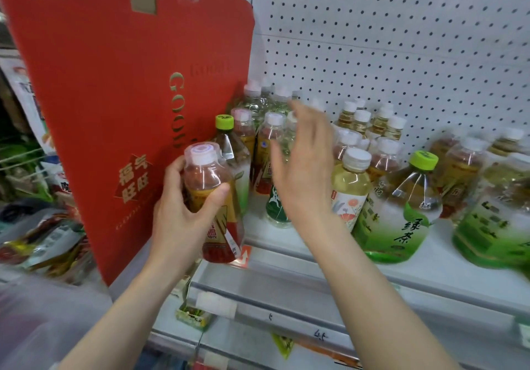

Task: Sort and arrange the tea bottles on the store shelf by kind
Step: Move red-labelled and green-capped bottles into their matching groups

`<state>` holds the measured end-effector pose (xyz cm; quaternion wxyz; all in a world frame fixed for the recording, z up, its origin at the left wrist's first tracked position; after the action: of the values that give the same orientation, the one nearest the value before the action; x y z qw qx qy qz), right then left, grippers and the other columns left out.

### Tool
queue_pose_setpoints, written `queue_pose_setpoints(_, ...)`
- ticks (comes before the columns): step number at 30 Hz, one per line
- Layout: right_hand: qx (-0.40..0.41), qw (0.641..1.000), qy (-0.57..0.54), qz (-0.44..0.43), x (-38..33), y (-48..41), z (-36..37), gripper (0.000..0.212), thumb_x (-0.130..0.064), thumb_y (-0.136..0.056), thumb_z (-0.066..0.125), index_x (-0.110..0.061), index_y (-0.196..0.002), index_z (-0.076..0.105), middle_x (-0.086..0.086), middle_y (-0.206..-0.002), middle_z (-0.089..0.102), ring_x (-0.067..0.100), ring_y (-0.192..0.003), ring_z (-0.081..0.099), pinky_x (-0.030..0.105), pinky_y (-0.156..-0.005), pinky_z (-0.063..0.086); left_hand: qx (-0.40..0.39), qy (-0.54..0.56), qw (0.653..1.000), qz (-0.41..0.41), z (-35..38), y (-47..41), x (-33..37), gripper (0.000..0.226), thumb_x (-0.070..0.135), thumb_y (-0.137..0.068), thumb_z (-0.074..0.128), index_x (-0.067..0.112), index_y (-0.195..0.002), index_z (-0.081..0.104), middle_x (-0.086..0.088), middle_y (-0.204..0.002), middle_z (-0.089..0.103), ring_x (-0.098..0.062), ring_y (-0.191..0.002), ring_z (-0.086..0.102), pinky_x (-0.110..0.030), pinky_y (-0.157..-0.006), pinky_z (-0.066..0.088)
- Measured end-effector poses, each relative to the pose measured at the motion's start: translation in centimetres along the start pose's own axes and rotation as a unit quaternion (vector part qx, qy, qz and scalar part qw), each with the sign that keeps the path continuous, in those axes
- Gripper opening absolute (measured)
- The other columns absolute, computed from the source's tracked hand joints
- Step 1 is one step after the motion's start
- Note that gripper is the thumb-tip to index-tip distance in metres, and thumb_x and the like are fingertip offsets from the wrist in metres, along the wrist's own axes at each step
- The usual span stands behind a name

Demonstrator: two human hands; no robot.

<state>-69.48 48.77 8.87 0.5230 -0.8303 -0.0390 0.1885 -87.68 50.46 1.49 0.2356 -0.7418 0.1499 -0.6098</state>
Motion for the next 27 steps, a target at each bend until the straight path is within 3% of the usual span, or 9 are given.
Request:
queue_pose_setpoints(2, -0.075, 0.994, -0.078, -0.003, -0.7, 1.8, 2.0, 0.050, -0.018, -0.093, 0.065, -0.003, -0.138, 0.050, 0.013, -0.131, 0.057, 0.025, -0.122, 0.053, 0.037, -0.105, 0.042, -0.002, 0.003, 1.000, 0.019, -0.1, 0.0, -0.1, 0.061, 0.054, -0.080, 0.059, 0.036, -0.135, 0.042, 0.045, -0.114, 0.053, 0.017, -0.107, 0.053, -0.011, -0.088, 0.043)
queue_pose_setpoints(4, -0.183, 0.972, -0.128, 0.069, -0.4, 3.4, 4.6, 0.062, -0.031, -0.095, 0.064, -0.007, -0.146, 0.040, 0.009, -0.143, 0.050, 0.020, -0.133, 0.047, 0.035, -0.111, 0.039, -0.002, 0.006, 0.999, 0.031, -0.2, 0.1, -0.1, 0.061, 0.053, -0.084, 0.056, 0.029, -0.139, 0.042, 0.044, -0.116, 0.053, 0.019, -0.107, 0.051, -0.004, -0.086, 0.039)
queue_pose_setpoints(7, -0.257, 0.941, -0.171, 0.141, 0.1, 4.4, 7.7, 0.082, -0.037, -0.092, 0.066, -0.008, -0.155, 0.022, 0.009, -0.156, 0.036, 0.022, -0.143, 0.035, 0.026, -0.112, 0.027, -0.003, 0.012, 0.999, 0.035, -0.5, 0.5, -0.4, 0.060, 0.046, -0.090, 0.054, 0.025, -0.144, 0.038, 0.042, -0.120, 0.051, 0.018, -0.112, 0.049, -0.004, -0.089, 0.038)
queue_pose_setpoints(12, -0.325, 0.867, -0.256, 0.278, 1.2, 5.4, 11.7, 0.111, -0.055, -0.076, 0.075, -0.023, -0.157, 0.008, 0.007, -0.154, 0.041, 0.029, -0.137, 0.045, 0.050, -0.111, 0.040, -0.009, 0.001, 0.999, 0.038, -1.2, 1.7, -0.6, 0.058, 0.039, -0.094, 0.053, 0.022, -0.146, 0.036, 0.038, -0.126, 0.047, 0.018, -0.116, 0.046, -0.003, -0.092, 0.036)
queue_pose_setpoints(14, -0.317, 0.852, -0.280, 0.308, 1.6, 5.8, 12.3, 0.114, -0.062, -0.064, 0.078, -0.024, -0.153, 0.019, 0.004, -0.148, 0.048, 0.027, -0.133, 0.049, 0.051, -0.109, 0.042, -0.013, 0.002, 0.999, 0.033, -1.5, 2.2, -0.7, 0.058, 0.041, -0.093, 0.052, 0.022, -0.146, 0.036, 0.031, -0.129, 0.049, 0.015, -0.117, 0.047, -0.003, -0.090, 0.037)
queue_pose_setpoints(17, -0.259, 0.858, -0.301, 0.327, 2.2, 6.2, 11.9, 0.096, -0.054, -0.060, 0.085, -0.020, -0.137, 0.038, 0.000, -0.132, 0.056, 0.021, -0.121, 0.056, 0.047, -0.104, 0.047, -0.016, -0.004, 1.000, 0.026, -2.1, 3.1, -1.0, 0.057, 0.041, -0.093, 0.053, 0.024, -0.145, 0.037, 0.021, -0.133, 0.052, 0.012, -0.118, 0.049, -0.004, -0.090, 0.038)
queue_pose_setpoints(20, -0.217, 0.878, -0.288, 0.314, 1.4, 6.9, 10.6, 0.092, -0.057, -0.056, 0.083, -0.019, -0.127, 0.040, 0.000, -0.126, 0.054, 0.018, -0.115, 0.056, 0.043, -0.099, 0.050, -0.018, -0.011, 1.000, 0.023, -2.7, 3.8, -1.4, 0.057, 0.041, -0.093, 0.053, 0.024, -0.145, 0.038, 0.020, -0.134, 0.052, 0.010, -0.119, 0.049, -0.005, -0.091, 0.038)
queue_pose_setpoints(23, -0.175, 0.908, -0.267, 0.273, 0.4, 7.0, 8.2, 0.083, -0.051, -0.065, 0.084, -0.018, -0.127, 0.041, -0.002, -0.125, 0.051, 0.014, -0.114, 0.053, 0.036, -0.098, 0.049, -0.024, -0.015, 0.999, 0.025, -3.0, 4.4, -1.6, 0.058, 0.039, -0.094, 0.052, 0.021, -0.146, 0.036, 0.022, -0.132, 0.050, 0.012, -0.118, 0.048, -0.003, -0.090, 0.037)
queue_pose_setpoints(27, -0.155, 0.924, -0.252, 0.243, -0.2, 6.5, 3.8, 0.083, -0.045, -0.074, 0.082, -0.017, -0.139, 0.038, -0.009, -0.132, 0.046, 0.003, -0.119, 0.044, 0.012, -0.095, 0.035, -0.020, 0.003, 0.999, 0.033, -3.1, 5.0, -1.3, 0.059, 0.040, -0.095, 0.051, 0.020, -0.148, 0.033, 0.010, -0.138, 0.051, 0.001, -0.126, 0.047, -0.017, -0.102, 0.040)
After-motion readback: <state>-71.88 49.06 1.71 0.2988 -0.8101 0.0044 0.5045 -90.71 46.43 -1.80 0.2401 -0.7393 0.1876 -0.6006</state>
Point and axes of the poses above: each hand's wrist, its own y-axis away from the middle knuckle, its own z-axis out of the palm, x = y × z, the point moved 6 cm from there along -y, towards the middle knuckle
